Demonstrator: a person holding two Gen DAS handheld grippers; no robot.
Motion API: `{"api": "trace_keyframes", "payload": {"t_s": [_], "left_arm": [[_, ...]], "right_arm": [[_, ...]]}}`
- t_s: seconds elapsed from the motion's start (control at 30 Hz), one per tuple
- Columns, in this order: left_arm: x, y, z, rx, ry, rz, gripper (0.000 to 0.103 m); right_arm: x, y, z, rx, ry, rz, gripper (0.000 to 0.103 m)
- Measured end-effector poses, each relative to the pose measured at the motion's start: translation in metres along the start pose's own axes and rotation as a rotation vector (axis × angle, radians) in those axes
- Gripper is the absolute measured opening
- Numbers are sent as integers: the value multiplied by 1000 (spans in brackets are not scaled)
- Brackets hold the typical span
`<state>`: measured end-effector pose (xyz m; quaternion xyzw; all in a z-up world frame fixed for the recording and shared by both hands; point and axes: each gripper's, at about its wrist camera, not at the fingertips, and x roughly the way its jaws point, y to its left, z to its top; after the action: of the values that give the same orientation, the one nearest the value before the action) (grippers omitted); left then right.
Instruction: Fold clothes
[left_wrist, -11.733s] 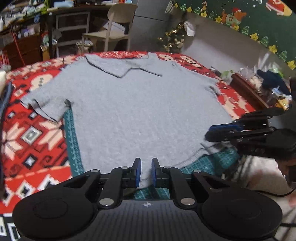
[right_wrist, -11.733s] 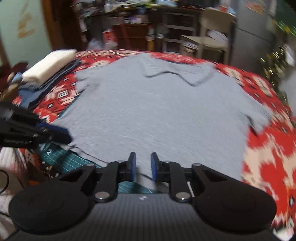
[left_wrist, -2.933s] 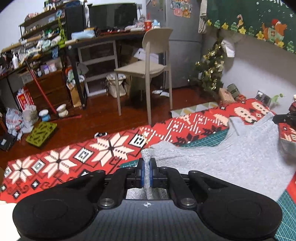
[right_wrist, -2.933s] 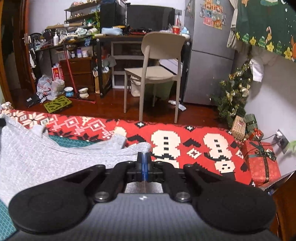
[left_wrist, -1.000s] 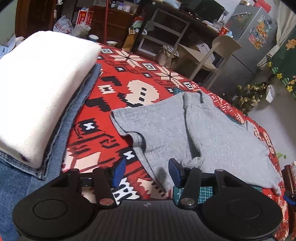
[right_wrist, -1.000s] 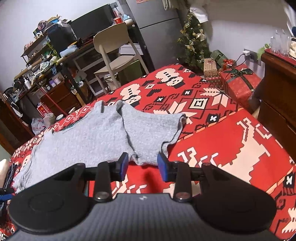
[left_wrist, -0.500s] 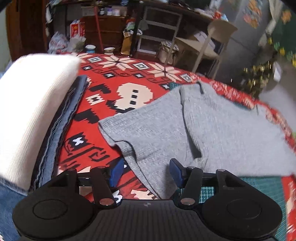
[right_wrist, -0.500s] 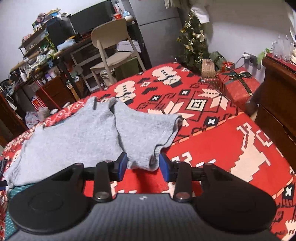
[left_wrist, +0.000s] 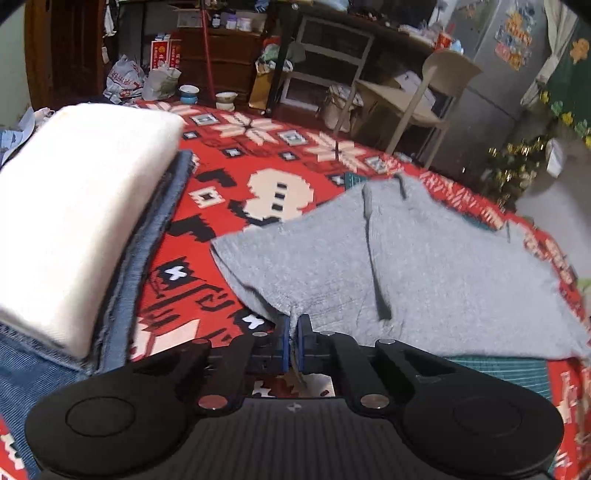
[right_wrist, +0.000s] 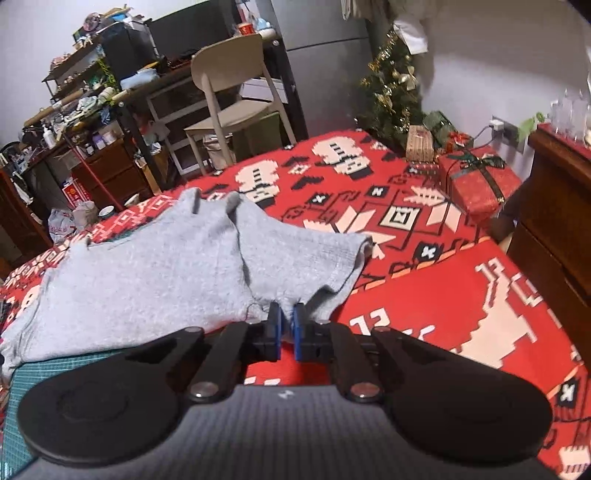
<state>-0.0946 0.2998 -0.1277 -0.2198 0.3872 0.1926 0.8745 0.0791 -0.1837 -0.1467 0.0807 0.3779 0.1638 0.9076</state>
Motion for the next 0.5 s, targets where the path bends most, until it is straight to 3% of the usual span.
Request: {"api": "trace_keyframes", "payload": {"t_s": [0.3, 0.5], "left_arm": [[-47, 16, -12, -11, -10, -30, 4], [-67, 40, -36, -73, 46, -32, 4]], "right_arm": [[-32, -2, -11, -1, 47, 32, 6], [-53, -3, -26, -9, 108, 49, 6]]}}
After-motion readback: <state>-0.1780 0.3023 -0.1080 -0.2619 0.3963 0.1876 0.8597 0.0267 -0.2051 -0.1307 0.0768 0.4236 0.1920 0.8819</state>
